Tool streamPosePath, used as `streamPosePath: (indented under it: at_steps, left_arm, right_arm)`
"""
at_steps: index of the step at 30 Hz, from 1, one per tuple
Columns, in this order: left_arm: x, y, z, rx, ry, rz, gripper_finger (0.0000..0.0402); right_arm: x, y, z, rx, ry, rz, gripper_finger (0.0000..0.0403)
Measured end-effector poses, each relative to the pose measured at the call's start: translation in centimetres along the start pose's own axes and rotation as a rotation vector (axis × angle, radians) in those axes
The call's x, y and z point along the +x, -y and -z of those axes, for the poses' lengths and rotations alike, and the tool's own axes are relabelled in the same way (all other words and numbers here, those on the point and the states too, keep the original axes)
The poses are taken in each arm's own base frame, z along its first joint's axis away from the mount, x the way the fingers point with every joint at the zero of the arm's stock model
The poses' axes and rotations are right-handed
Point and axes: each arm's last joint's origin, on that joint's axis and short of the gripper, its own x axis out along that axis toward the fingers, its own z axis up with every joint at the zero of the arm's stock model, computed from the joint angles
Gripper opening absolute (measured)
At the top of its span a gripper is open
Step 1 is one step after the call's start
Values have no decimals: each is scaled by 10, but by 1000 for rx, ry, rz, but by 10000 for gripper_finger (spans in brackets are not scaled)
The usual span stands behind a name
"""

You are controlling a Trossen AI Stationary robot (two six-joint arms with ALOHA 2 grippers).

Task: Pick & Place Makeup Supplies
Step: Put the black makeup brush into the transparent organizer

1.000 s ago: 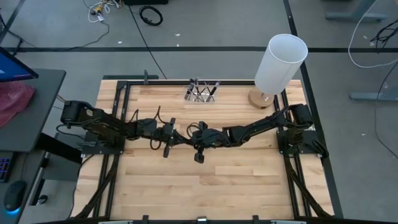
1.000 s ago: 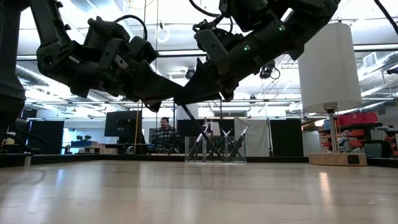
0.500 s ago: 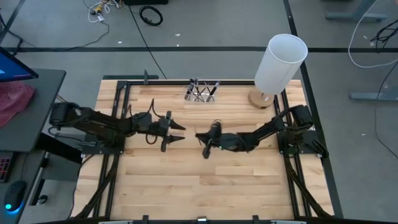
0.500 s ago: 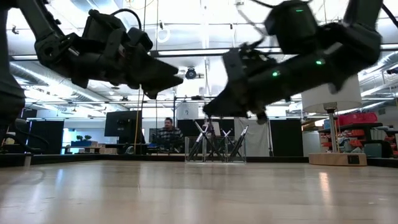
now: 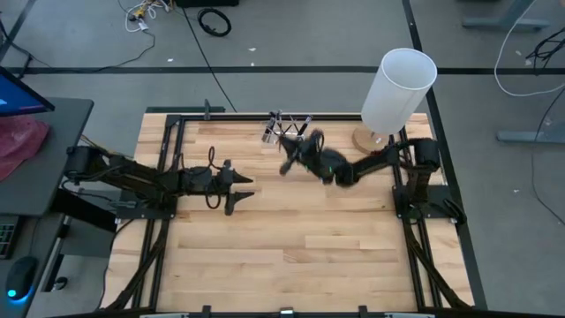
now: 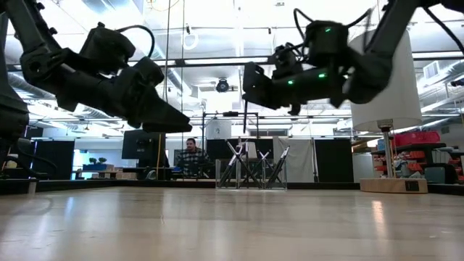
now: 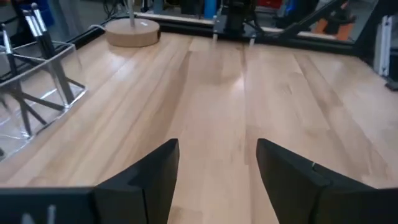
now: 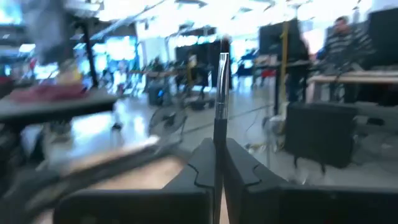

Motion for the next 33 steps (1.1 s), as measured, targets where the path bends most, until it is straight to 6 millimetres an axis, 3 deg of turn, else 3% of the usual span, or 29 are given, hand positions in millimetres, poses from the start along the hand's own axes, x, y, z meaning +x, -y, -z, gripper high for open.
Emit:
streamPosePath:
  at_steps: [4,7,11,19,33]
  left_arm:
    - [-1,6,2,-4,-2,22,210]
    - [-2,10,1,1,13,34,204]
    - [-2,13,0,8,29,25,199]
    - [-2,13,-1,5,42,27,197]
    - [-2,13,-1,1,43,29,197]
  right_arm:
    - [34,35,-16,35,47,60,5]
    - [54,55,-20,40,-15,87,5]
    - [71,66,-9,58,-90,122,5]
    - [78,68,42,69,-82,197,5]
    - [79,77,55,65,-196,182,6]
